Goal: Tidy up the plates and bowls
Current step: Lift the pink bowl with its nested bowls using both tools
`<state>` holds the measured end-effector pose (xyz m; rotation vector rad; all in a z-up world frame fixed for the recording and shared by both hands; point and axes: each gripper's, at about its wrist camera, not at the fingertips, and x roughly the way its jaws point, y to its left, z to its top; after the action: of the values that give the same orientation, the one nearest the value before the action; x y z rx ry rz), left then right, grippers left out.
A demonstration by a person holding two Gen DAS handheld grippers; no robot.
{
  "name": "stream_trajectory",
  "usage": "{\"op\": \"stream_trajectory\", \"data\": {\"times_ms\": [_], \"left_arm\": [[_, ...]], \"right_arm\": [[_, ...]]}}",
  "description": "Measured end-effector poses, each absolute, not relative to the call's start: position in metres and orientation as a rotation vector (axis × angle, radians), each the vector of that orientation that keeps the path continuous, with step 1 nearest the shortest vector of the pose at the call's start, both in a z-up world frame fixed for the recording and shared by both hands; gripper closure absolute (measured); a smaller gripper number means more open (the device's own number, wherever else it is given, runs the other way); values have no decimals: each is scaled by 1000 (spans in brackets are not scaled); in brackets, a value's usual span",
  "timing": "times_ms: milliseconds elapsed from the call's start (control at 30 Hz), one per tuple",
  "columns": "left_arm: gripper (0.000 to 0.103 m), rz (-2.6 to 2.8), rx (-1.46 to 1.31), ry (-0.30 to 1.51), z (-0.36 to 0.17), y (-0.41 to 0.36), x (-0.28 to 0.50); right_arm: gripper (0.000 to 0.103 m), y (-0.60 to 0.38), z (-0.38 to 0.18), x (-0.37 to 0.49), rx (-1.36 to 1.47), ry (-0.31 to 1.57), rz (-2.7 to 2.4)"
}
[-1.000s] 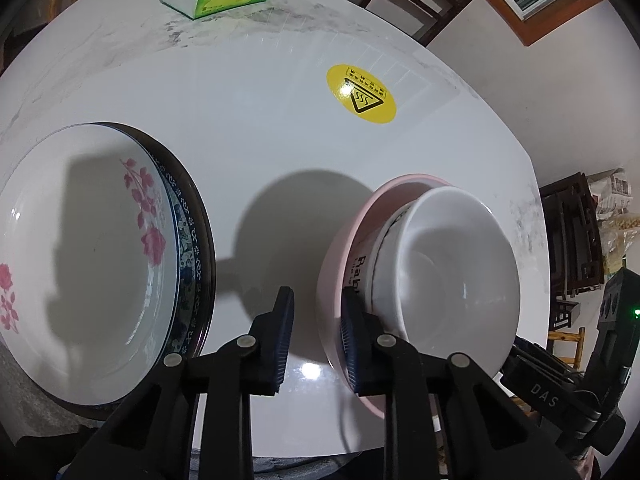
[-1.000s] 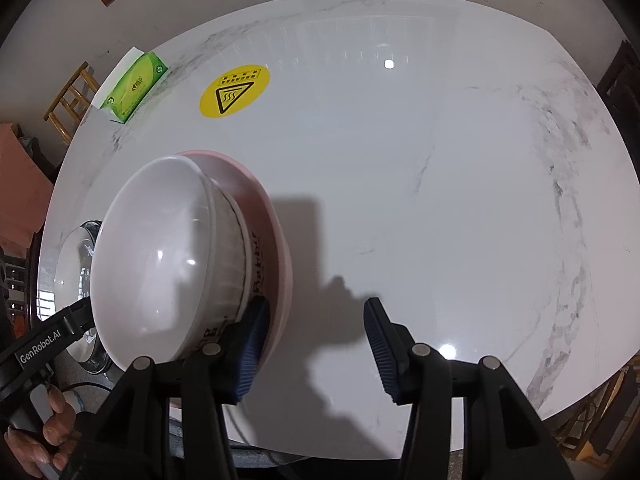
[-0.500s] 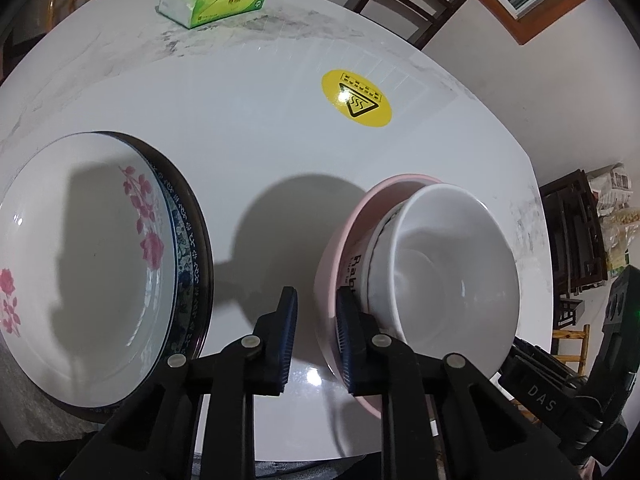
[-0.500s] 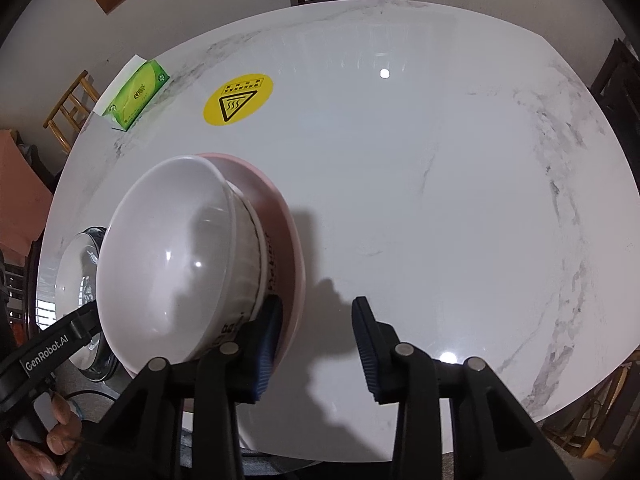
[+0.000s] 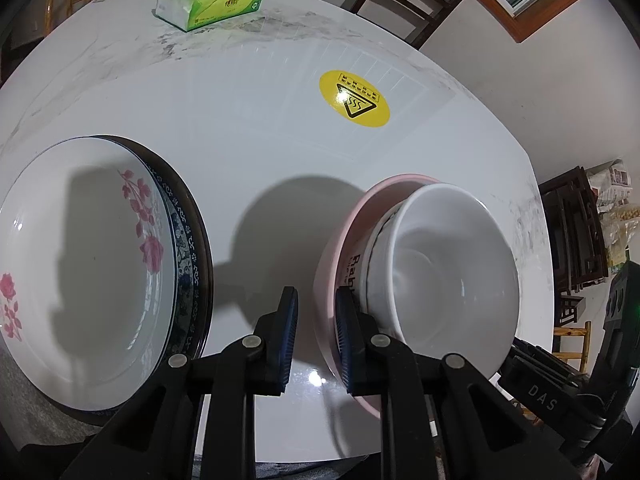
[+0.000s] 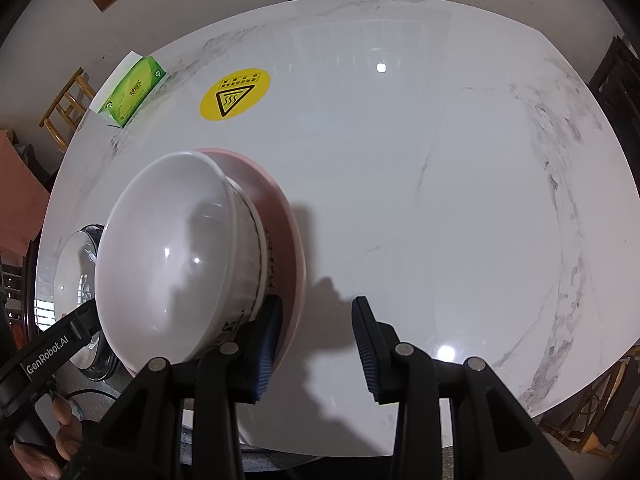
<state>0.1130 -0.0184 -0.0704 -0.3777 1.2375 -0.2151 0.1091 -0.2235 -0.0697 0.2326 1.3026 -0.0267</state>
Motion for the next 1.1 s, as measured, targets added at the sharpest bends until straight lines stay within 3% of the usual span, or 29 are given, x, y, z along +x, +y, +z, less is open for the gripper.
{"op": "stream_trajectory", "data": {"times_ms": [433,767,1100], "left_arm": [[90,-212,-344,1218,-67,-25,111],[95,-207,-320,1204,-65,-30,111],[96,-209,-319,1205,-65,-30,111]], "right_arm": [[66,-219,-68,105,203,1279,-51],[90,-213,-66,104,222,1258,-10],[90,-214,-65,104,249,1269,-11]]}}
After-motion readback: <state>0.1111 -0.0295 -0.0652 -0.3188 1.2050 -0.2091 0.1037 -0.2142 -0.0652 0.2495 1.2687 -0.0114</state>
